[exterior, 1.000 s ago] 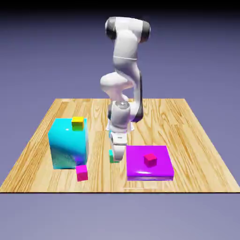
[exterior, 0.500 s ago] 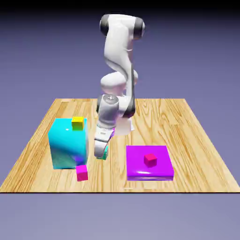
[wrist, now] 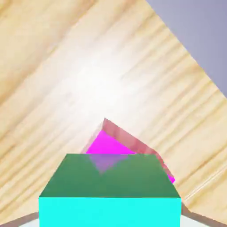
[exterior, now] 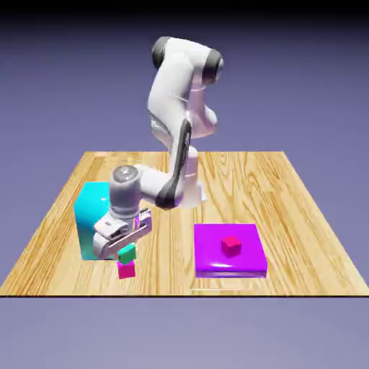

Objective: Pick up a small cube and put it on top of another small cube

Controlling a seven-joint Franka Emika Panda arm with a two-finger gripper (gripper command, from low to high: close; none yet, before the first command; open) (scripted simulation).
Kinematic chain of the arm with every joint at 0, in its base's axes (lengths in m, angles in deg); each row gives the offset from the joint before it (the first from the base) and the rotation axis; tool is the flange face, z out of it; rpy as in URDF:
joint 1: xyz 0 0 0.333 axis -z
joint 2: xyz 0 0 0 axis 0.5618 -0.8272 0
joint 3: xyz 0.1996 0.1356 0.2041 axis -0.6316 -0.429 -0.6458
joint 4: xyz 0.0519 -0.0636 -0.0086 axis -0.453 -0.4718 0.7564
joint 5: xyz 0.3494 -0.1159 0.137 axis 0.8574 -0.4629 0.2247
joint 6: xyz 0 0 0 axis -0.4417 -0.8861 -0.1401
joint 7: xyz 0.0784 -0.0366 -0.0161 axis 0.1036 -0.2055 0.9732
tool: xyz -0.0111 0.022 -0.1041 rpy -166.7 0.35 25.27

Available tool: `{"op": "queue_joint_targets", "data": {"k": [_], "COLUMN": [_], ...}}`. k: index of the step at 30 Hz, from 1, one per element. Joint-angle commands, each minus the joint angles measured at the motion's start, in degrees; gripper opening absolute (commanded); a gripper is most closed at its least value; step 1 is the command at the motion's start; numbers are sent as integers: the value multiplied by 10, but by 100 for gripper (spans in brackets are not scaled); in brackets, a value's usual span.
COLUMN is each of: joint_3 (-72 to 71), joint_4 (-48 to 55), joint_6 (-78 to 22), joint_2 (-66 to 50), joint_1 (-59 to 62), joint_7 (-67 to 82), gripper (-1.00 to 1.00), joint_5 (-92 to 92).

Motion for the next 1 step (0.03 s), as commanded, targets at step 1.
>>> {"op": "queue_joint_targets", "data": {"k": [1], "joint_3": [19], "joint_4": [0], "joint_6": [-18], "joint_2": [21], "joint_1": [-16], "joint_7": [-14], "gripper": [100], "joint_5": [-20]}}
